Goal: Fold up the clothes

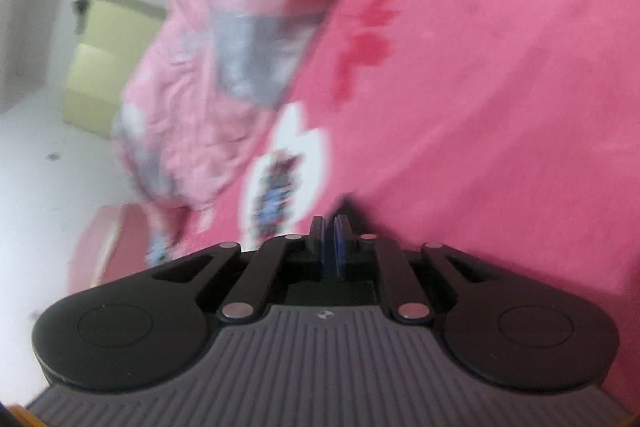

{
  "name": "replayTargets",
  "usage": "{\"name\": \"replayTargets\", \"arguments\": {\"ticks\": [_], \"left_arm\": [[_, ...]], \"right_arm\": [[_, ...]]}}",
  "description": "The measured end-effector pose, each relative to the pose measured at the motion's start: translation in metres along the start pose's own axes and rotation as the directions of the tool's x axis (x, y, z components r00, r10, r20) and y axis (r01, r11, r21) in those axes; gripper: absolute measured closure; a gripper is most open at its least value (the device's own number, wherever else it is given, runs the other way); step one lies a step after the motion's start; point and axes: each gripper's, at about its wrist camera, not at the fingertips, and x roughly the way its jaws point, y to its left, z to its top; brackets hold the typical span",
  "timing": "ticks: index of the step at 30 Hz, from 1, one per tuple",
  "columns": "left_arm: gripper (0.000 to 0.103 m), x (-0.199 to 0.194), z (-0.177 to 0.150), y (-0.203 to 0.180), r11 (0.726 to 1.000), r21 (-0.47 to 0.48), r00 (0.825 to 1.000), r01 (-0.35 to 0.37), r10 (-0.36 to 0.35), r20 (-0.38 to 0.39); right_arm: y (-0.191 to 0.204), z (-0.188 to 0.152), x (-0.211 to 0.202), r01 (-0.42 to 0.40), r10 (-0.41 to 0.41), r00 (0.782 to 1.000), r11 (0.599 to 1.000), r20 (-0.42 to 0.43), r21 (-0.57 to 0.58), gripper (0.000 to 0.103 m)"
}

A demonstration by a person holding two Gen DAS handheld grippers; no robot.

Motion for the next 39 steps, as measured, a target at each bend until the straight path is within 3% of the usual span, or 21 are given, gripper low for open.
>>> {"name": "replayTargets", "arguments": {"ticks": [7, 9, 12, 14, 15, 17, 20, 21, 23, 26, 28, 29, 32, 35, 37, 39], "left_arm": [[0.039, -0.003, -0.001, -0.004, 1.0, 0.017, 1.0, 0.006, -0.007, 0.011], [0.036, -0.004, -0.003, -0.008, 0.999, 0.038, 1.0, -0.002, 0.001, 0.018], [0.034, -0.008, -0.004, -0.012, 0.998, 0.066, 0.999, -0.009, 0.006, 0.036], [0.028, -0.011, -0.005, -0.014, 0.997, 0.082, 0.999, -0.011, 0.007, 0.05], [0.028, -0.012, -0.006, -0.014, 0.996, 0.085, 0.999, -0.009, 0.005, 0.052], [0.028, -0.013, -0.008, -0.013, 0.996, 0.091, 0.999, -0.007, 0.002, 0.054], [0.028, -0.016, -0.01, -0.013, 0.995, 0.096, 0.999, -0.009, 0.004, 0.054], [0.027, -0.017, -0.011, -0.013, 0.995, 0.097, 0.999, -0.011, 0.006, 0.053], [0.027, -0.017, -0.013, -0.014, 0.994, 0.107, 0.999, -0.033, 0.03, 0.038], [0.026, -0.018, -0.019, -0.017, 0.99, 0.124, 0.998, -0.062, 0.058, 0.035], [0.026, -0.02, -0.021, -0.016, 0.991, 0.121, 0.997, -0.061, 0.056, 0.045], [0.026, -0.02, -0.022, -0.015, 0.992, 0.115, 0.998, -0.057, 0.052, 0.047], [0.026, -0.022, -0.022, -0.01, 0.994, 0.099, 0.998, -0.041, 0.036, 0.053], [0.026, -0.025, -0.023, -0.008, 0.995, 0.089, 0.998, -0.038, 0.033, 0.061], [0.026, -0.027, -0.024, -0.009, 0.996, 0.083, 0.997, -0.043, 0.037, 0.064], [0.026, -0.03, -0.026, -0.009, 0.996, 0.081, 0.997, -0.045, 0.04, 0.066]], "right_arm": [[0.048, -0.006, 0.026, 0.028, -0.044, 0.994, 0.987, -0.097, -0.159, 0.096], [0.047, 0.009, 0.039, 0.09, -0.096, 0.995, 0.982, -0.024, -0.168, 0.097], [0.036, 0.038, 0.042, 0.234, -0.224, 0.965, 0.97, 0.135, -0.066, 0.096], [0.046, 0.031, 0.036, 0.19, -0.181, 0.973, 0.98, 0.143, -0.059, 0.096], [0.059, 0.023, 0.034, 0.166, -0.154, 0.981, 0.98, 0.118, -0.109, 0.096], [0.081, 0.0, 0.036, 0.095, -0.097, 0.995, 0.975, 0.001, -0.202, 0.095], [0.105, -0.033, 0.064, -0.011, -0.042, 0.975, 0.972, -0.219, -0.235, 0.094], [0.106, -0.038, 0.078, -0.006, -0.054, 0.967, 0.972, -0.25, -0.234, 0.094], [0.103, -0.031, 0.105, 0.036, -0.092, 0.968, 0.972, -0.235, -0.233, 0.095], [0.105, -0.007, 0.136, 0.077, -0.094, 0.99, 0.986, -0.107, -0.148, 0.095], [0.124, -0.007, 0.141, 0.126, -0.133, 0.991, 0.973, -0.025, -0.194, 0.092], [0.128, -0.006, 0.147, 0.117, -0.127, 0.992, 0.97, -0.03, -0.215, 0.092], [0.152, -0.031, 0.144, -0.022, -0.032, 0.981, 0.961, -0.189, -0.274, 0.091], [0.18, -0.068, 0.162, -0.124, -0.025, 0.929, 0.92, -0.37, -0.372, 0.091], [0.189, -0.082, 0.187, -0.119, -0.062, 0.913, 0.905, -0.402, -0.409, 0.091], [0.193, -0.073, 0.214, -0.115, -0.033, 0.929, 0.92, -0.369, -0.374, 0.092]]}}
